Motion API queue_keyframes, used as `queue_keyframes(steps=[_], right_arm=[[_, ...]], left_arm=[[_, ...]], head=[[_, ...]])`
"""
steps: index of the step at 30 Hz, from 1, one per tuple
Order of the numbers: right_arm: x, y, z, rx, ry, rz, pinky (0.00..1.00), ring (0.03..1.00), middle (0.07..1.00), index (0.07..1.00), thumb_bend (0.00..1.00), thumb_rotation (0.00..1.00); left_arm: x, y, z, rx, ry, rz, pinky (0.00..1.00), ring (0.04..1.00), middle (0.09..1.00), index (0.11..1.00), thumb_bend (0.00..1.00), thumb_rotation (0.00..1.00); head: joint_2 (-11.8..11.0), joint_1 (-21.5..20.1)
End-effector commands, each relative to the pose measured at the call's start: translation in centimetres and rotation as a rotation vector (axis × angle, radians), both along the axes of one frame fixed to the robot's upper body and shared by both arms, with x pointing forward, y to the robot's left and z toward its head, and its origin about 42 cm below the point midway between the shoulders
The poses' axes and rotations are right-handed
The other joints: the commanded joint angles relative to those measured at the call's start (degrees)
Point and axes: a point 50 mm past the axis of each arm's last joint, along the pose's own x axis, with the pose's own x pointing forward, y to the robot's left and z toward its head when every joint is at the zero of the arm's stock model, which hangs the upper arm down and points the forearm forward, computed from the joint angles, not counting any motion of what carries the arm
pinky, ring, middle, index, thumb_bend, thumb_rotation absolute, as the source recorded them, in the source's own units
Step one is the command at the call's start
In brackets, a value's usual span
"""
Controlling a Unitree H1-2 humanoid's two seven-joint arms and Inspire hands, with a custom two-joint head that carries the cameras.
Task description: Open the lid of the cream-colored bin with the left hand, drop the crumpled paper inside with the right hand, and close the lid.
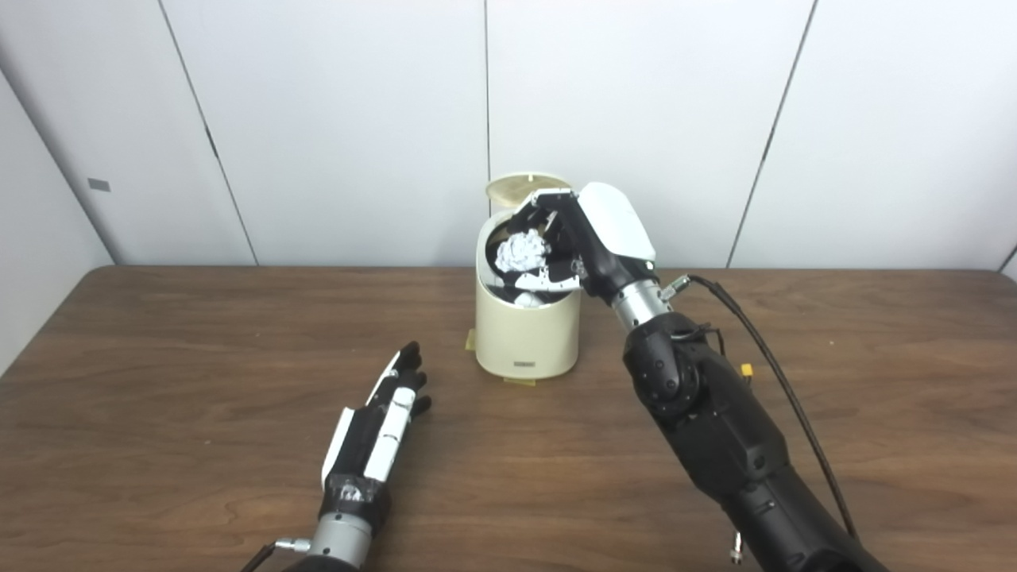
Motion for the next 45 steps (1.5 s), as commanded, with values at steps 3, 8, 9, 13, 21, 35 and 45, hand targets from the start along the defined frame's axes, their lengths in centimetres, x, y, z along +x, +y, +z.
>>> queue_keyframes(steps=[3, 8, 9, 13, 21, 35, 45], right_arm=[[0.8, -0.1, 2.9, 0.01, -0.088, -0.004, 0.41, 0.404, 0.513, 0.552, 0.5, 0.0], [0.8, -0.3, 2.9, 0.01, -0.088, -0.005, 0.41, 0.411, 0.512, 0.555, 0.5, 0.0], [0.7, -0.4, 2.9, 0.008, -0.09, -0.005, 0.41, 0.411, 0.51, 0.558, 0.5, 0.0], [0.5, -0.7, 3.1, -0.005, -0.095, 0.001, 0.41, 0.406, 0.499, 0.572, 0.5, 0.0], [0.3, -0.7, 3.3, -0.011, -0.086, 0.001, 0.42, 0.401, 0.494, 0.577, 0.49, 0.0], [0.0, -1.2, 3.3, -0.054, -0.074, -0.031, 0.38, 0.416, 0.54, 0.515, 0.51, 0.0], [-0.1, -1.6, 3.3, -0.092, -0.057, -0.048, 0.43, 0.541, 0.621, 0.493, 0.52, 0.14]], left_arm=[[0.5, -0.5, 1.8, -0.009, -0.094, -0.009, 0.92, 0.966, 0.982, 1.0, 0.58, 0.83], [0.5, -0.3, 1.9, -0.003, -0.1, -0.011, 0.92, 0.964, 0.982, 1.0, 0.6, 0.83], [0.4, -0.3, 1.9, -0.004, -0.1, -0.011, 0.92, 0.964, 0.982, 1.0, 0.61, 0.83], [0.4, -0.3, 1.9, -0.002, -0.09, -0.01, 0.92, 0.956, 0.971, 0.996, 0.62, 0.81], [0.5, -0.2, 1.9, 0.026, -0.095, -0.008, 0.93, 0.945, 0.946, 0.966, 0.56, 0.67], [0.4, 0.1, 2.2, 0.048, -0.119, -0.014, 0.88, 0.934, 0.946, 0.962, 0.38, 0.5], [0.5, 0.0, 2.3, 0.048, -0.119, -0.022, 0.89, 0.939, 0.949, 0.963, 0.38, 0.51]], head=[[0.02, -0.12], [0.34, -0.29], [0.4, -0.31], [0.52, -0.31], [0.67, -0.59], [1.01, -1.38], [1.1, -1.5]])
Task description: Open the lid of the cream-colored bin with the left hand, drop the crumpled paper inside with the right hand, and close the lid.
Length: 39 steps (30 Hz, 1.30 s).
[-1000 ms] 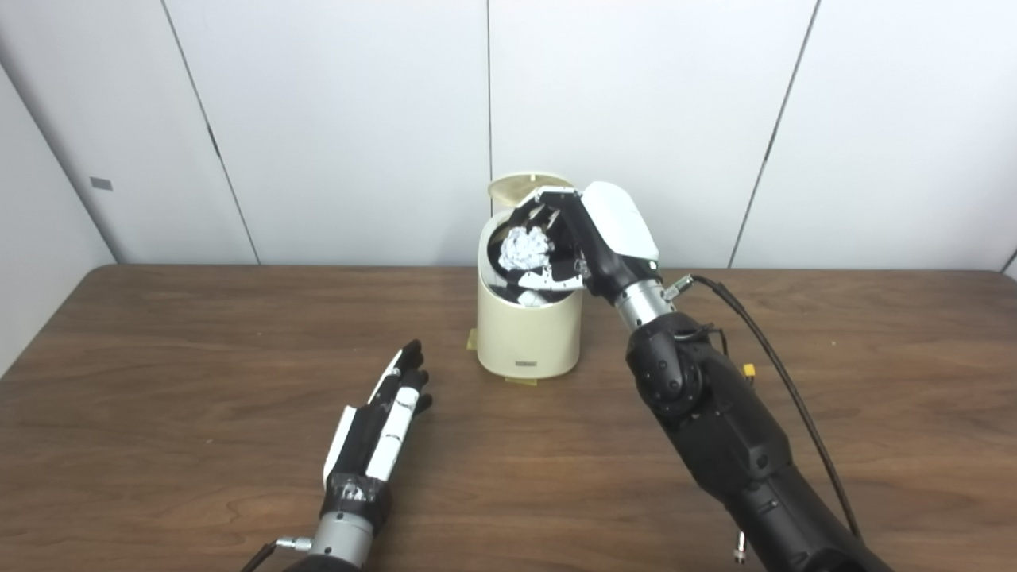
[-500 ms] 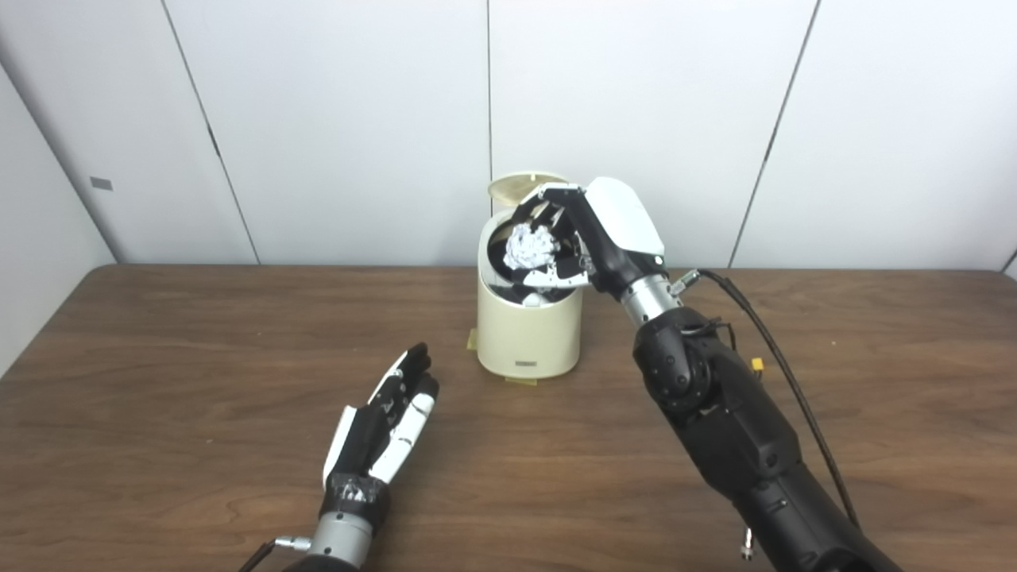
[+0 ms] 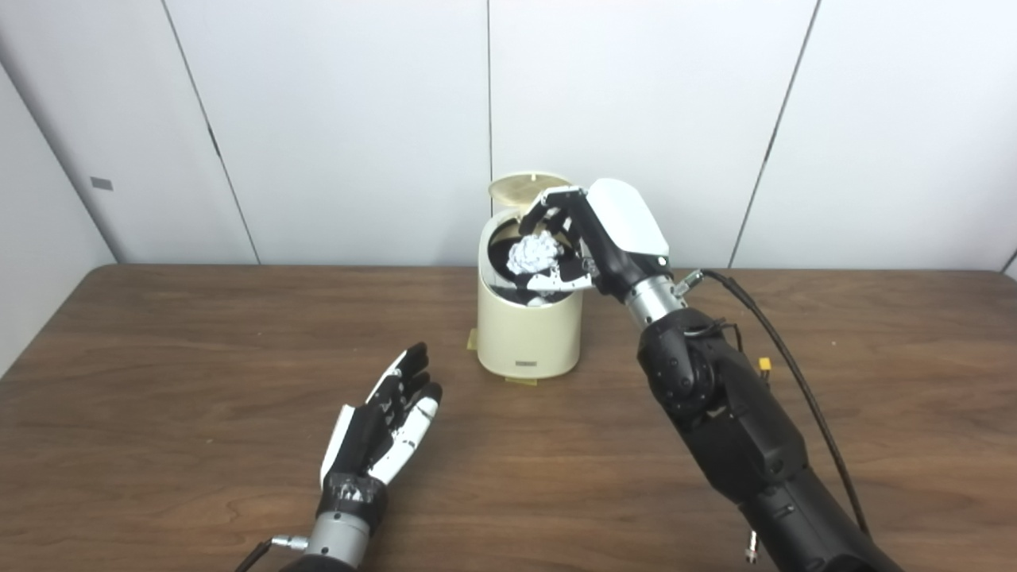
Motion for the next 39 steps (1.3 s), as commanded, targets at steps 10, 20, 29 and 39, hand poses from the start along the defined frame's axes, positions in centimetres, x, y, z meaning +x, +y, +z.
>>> queue_keyframes(steps=[10, 20, 29, 39], right_arm=[[0.55, -0.31, 2.4, -0.026, -0.065, -0.029, 0.46, 0.556, 0.622, 0.492, 0.52, 0.14], [0.6, -0.38, 2.28, -0.022, -0.055, -0.014, 0.55, 0.637, 0.67, 0.493, 0.52, 0.14], [0.66, -0.4, 2.43, -0.034, -0.051, -0.024, 0.6, 0.7, 0.747, 0.662, 0.98, 0.16], [0.64, -0.56, 2.6, -0.029, -0.058, -0.022, 0.51, 0.636, 0.721, 0.655, 1.0, 0.16]], left_arm=[[0.69, -0.48, 2.01, -0.009, -0.103, -0.026, 0.88, 0.934, 0.95, 0.959, 0.39, 0.49], [0.64, -0.56, 1.93, -0.023, -0.106, -0.028, 0.88, 0.933, 0.949, 0.958, 0.39, 0.47], [0.72, -0.59, 1.96, -0.022, -0.104, -0.025, 0.88, 0.94, 0.955, 0.968, 0.38, 0.46], [0.85, -0.73, 2.04, -0.021, -0.108, -0.031, 0.88, 0.935, 0.953, 0.965, 0.39, 0.47]], head=[[0.05, -0.22], [0.0, -0.18], [-0.11, -0.21], [0.31, 0.06]])
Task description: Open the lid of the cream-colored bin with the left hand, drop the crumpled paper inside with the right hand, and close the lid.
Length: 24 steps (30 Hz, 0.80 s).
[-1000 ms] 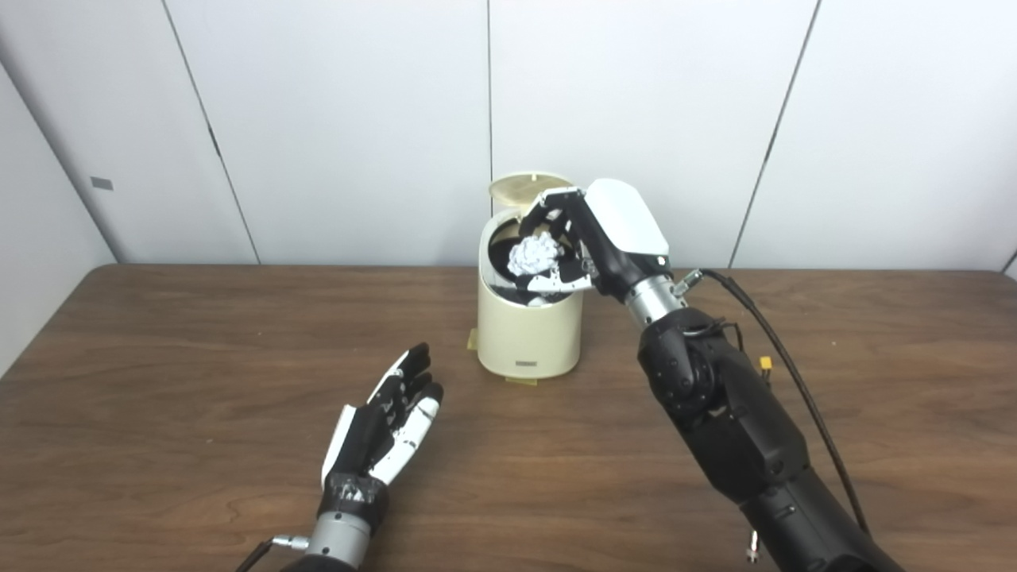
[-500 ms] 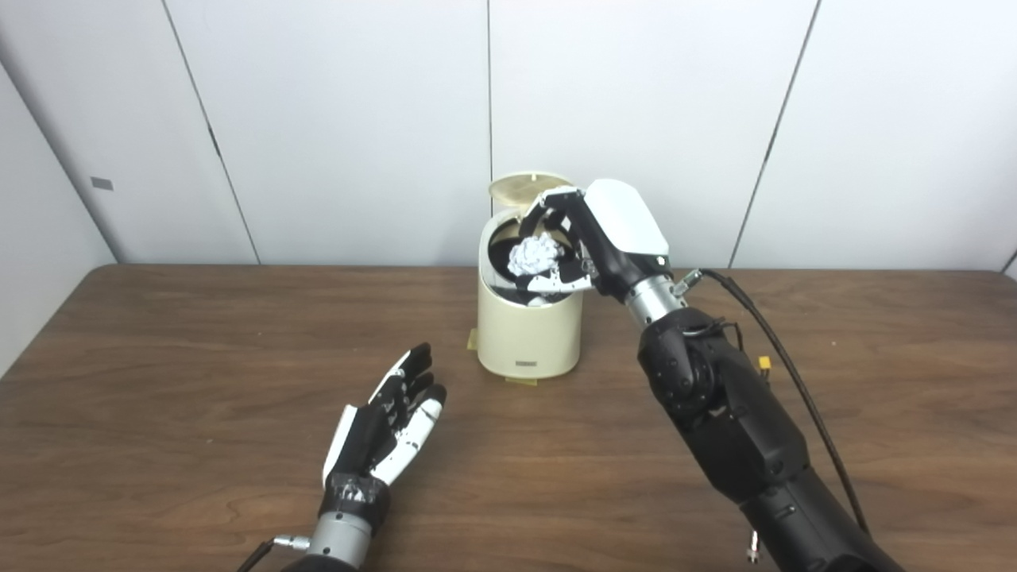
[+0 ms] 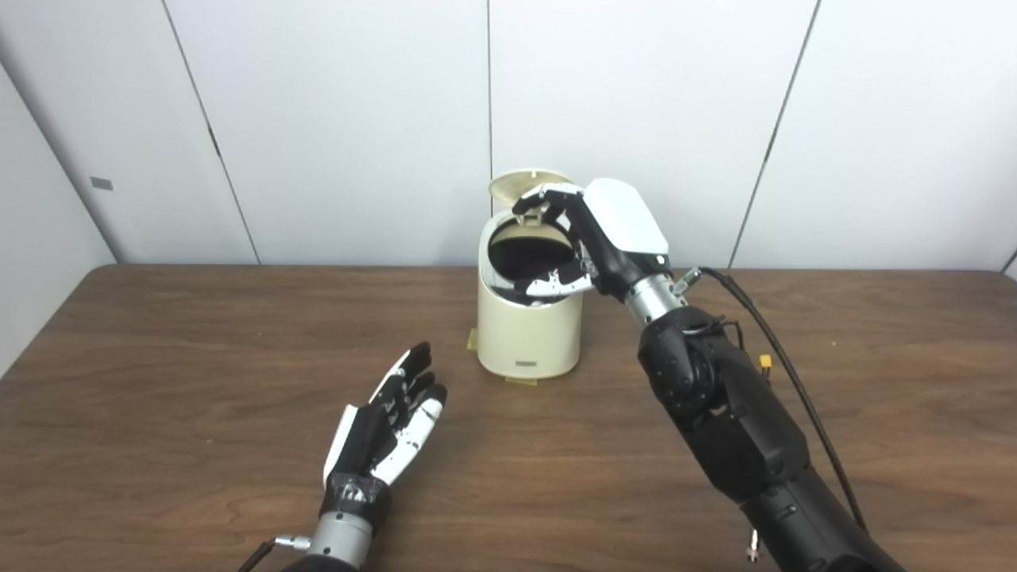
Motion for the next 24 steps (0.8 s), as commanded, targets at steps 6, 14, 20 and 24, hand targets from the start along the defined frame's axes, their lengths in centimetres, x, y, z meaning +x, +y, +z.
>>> queue_keyframes(steps=[6, 14, 20, 24], right_arm=[[0.5, -0.7, 2.4, 0.031, -0.092, 0.009, 0.53, 0.619, 0.664, 0.633, 0.96, 0.1], [-0.2, -1.2, 2.6, 0.182, -0.185, 0.017, 0.36, 0.393, 0.504, 0.497, 0.5, 0.0], [-1.0, -1.8, 3.6, 0.271, -0.217, -0.003, 0.33, 0.393, 0.513, 0.496, 0.5, 0.0], [-1.2, -2.8, 3.3, 0.32, -0.206, -0.02, 0.33, 0.394, 0.509, 0.501, 0.5, 0.0]], left_arm=[[0.9, -0.4, 2.0, -0.009, -0.104, -0.015, 0.88, 0.938, 0.953, 0.965, 0.4, 0.47], [0.9, -0.6, 1.9, -0.022, -0.101, -0.016, 0.88, 0.939, 0.956, 0.974, 0.4, 0.47], [1.3, -0.4, 1.6, -0.019, -0.088, -0.003, 0.89, 0.942, 0.955, 0.979, 0.4, 0.48], [2.1, -0.1, 1.4, -0.047, -0.057, 0.028, 0.91, 0.941, 0.951, 0.975, 0.35, 0.45]], head=[[0.14, -0.09], [-0.11, 0.08], [-0.6, 0.69], [-1.0, 1.35]])
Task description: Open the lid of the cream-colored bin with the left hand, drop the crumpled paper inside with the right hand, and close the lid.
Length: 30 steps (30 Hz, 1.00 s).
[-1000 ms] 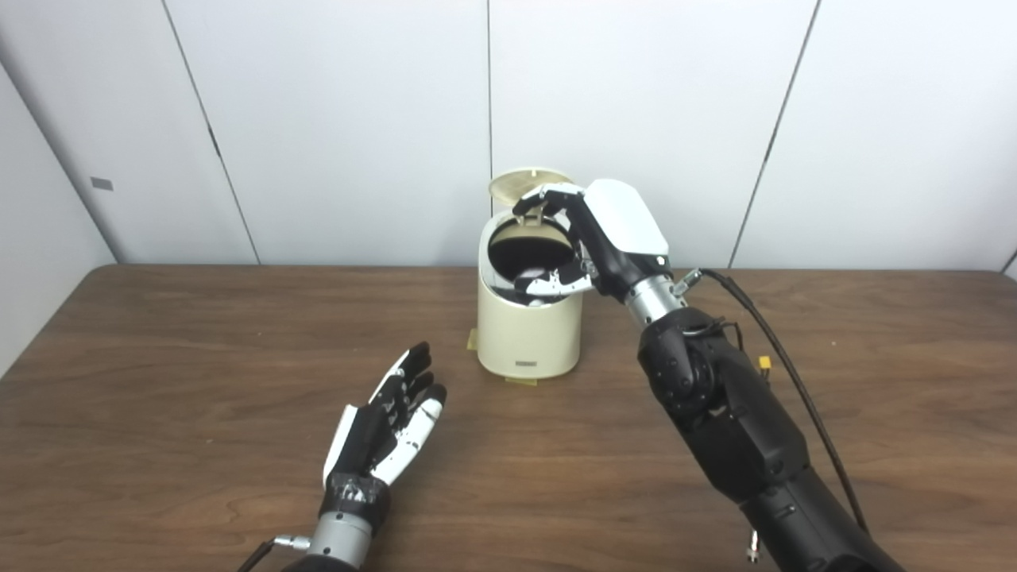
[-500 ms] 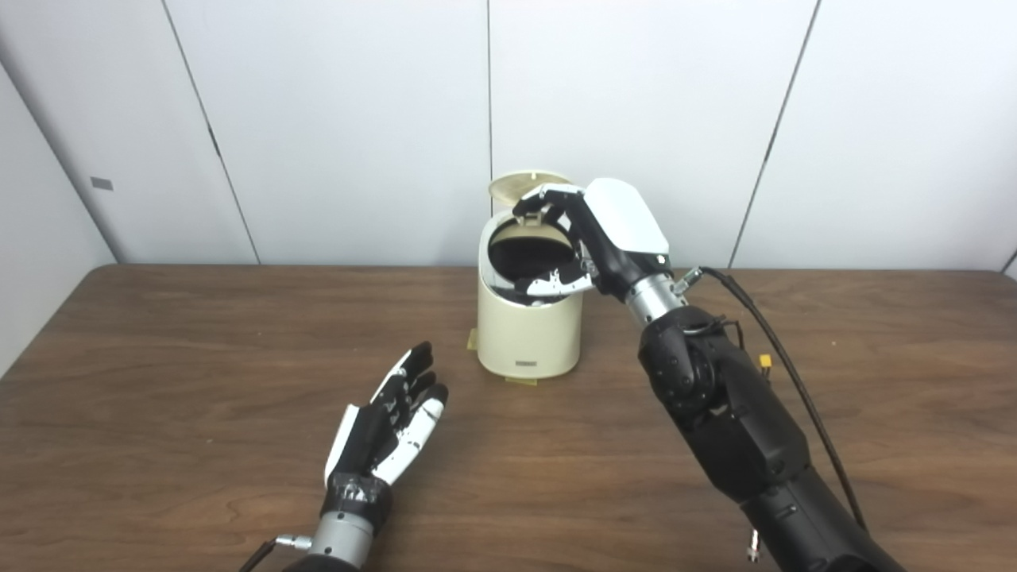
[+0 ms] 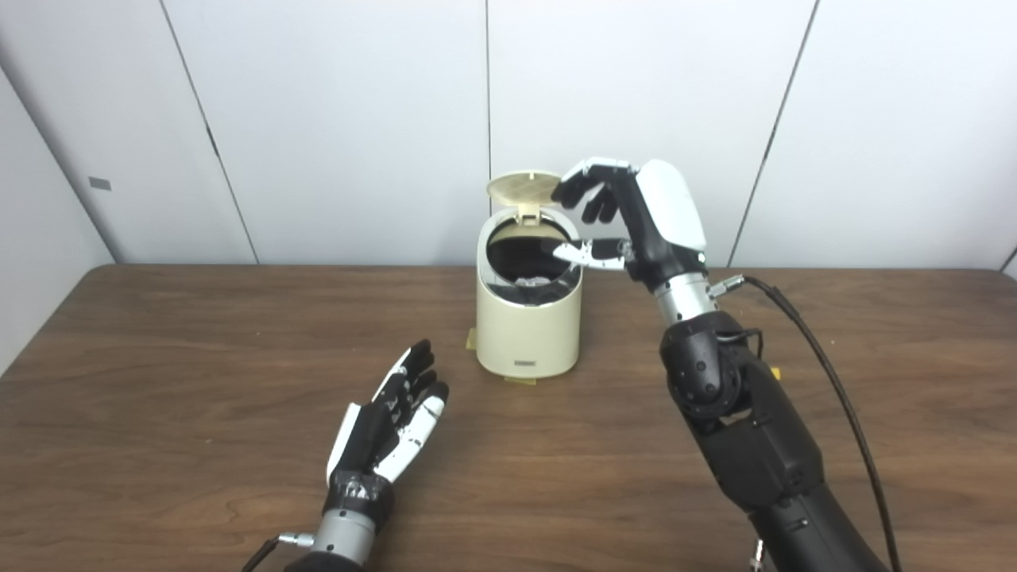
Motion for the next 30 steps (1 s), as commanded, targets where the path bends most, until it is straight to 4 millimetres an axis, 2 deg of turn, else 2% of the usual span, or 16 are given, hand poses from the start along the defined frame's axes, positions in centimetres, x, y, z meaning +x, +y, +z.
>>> queue_keyframes(steps=[1, 5, 6, 9, 13, 14, 16, 18, 20, 22, 23, 26, 27, 30], right_arm=[[0.0, -0.9, 1.3, 0.056, -0.056, -0.013, 0.33, 0.394, 0.506, 0.502, 0.5, 0.0], [-0.5, -2.3, -0.3, 0.099, -0.006, -0.042, 0.34, 0.4, 0.499, 0.495, 0.5, 0.0], [-0.8, -2.9, -0.8, 0.129, 0.015, -0.043, 0.34, 0.404, 0.498, 0.493, 0.5, 0.0], [-1.8, -4.5, -2.3, 0.221, 0.082, -0.078, 0.33, 0.418, 0.499, 0.494, 0.5, 0.0], [-3.3, -7.0, -3.9, 0.349, 0.176, -0.104, 0.36, 0.436, 0.487, 0.512, 0.5, 0.0], [-3.8, -7.5, -4.3, 0.385, 0.208, -0.106, 0.41, 0.435, 0.481, 0.521, 0.51, 0.0], [-4.8, -8.2, -4.9, 0.438, 0.269, -0.101, 0.44, 0.428, 0.484, 0.535, 0.52, 0.0], [-5.9, -8.5, -5.5, 0.49, 0.319, -0.085, 0.46, 0.507, 0.479, 0.522, 0.52, 0.01], [-6.8, -8.6, -6.2, 0.564, 0.359, -0.053, 0.51, 0.587, 0.62, 0.503, 0.51, 0.13], [-7.8, -8.7, -7.1, 0.603, 0.392, -0.045, 0.55, 0.633, 0.676, 0.499, 0.5, 0.16], [-8.3, -8.7, -7.6, 0.611, 0.407, -0.042, 0.59, 0.676, 0.722, 0.642, 0.54, 0.4], [-9.4, -8.6, -8.7, 0.696, 0.469, 0.003, 0.67, 0.78, 0.825, 0.795, 0.56, 0.68], [-9.7, -8.5, -9.0, 0.735, 0.491, 0.023, 0.68, 0.796, 0.839, 0.811, 0.57, 0.7], [-10.7, -8.1, -10.0, 0.812, 0.538, 0.071, 0.82, 0.88, 0.889, 0.868, 0.6, 0.78]], left_arm=[[1.7, -0.2, 1.7, -0.039, -0.061, 0.023, 0.91, 0.94, 0.95, 0.969, 0.35, 0.43], [4.1, 0.9, 2.0, -0.066, -0.048, 0.068, 0.93, 0.94, 0.943, 0.954, 0.35, 0.45], [4.9, 1.4, 2.5, -0.074, -0.049, 0.076, 0.94, 0.947, 0.949, 0.965, 0.35, 0.51], [7.4, 2.6, 4.1, -0.062, -0.061, 0.091, 0.95, 0.966, 0.968, 0.985, 0.35, 0.58], [9.9, 3.5, 6.7, 0.006, -0.086, 0.092, 0.92, 0.96, 0.969, 0.989, 0.36, 0.61], [10.5, 3.6, 7.3, 0.016, -0.094, 0.092, 0.93, 0.96, 0.973, 0.995, 0.35, 0.63], [11.6, 3.8, 8.5, 0.037, -0.111, 0.086, 0.93, 0.951, 0.965, 0.985, 0.35, 0.64], [12.5, 3.9, 9.5, 0.067, -0.119, 0.07, 0.94, 0.955, 0.964, 0.982, 0.36, 0.68], [13.2, 3.8, 10.5, 0.1, -0.113, 0.043, 0.95, 0.969, 0.973, 0.989, 0.38, 0.73], [13.9, 3.5, 11.4, 0.121, -0.113, 0.016, 0.96, 0.981, 0.984, 0.997, 0.37, 0.76], [14.3, 3.4, 11.8, 0.127, -0.114, 0.012, 0.96, 0.983, 0.985, 0.998, 0.37, 0.75], [15.2, 3.1, 12.6, 0.145, -0.113, 0.003, 0.96, 0.979, 0.973, 0.971, 0.45, 0.71], [15.4, 3.1, 12.8, 0.156, -0.113, -0.005, 0.96, 0.979, 0.972, 0.967, 0.46, 0.71], [16.3, 2.7, 13.7, 0.199, -0.106, -0.034, 0.96, 0.985, 0.977, 0.961, 0.47, 0.74]], head=[[-0.11, 0.13], [-0.49, 0.32], [-0.54, 0.34], [-0.66, 0.15], [-0.41, 0.27], [-0.34, 0.33], [-0.32, 0.38], [-0.32, 0.51], [-0.32, 0.5], [-0.29, 0.59], [-0.22, 0.66], [-0.24, 0.58], [-0.28, 0.67], [-0.19, 0.87]])
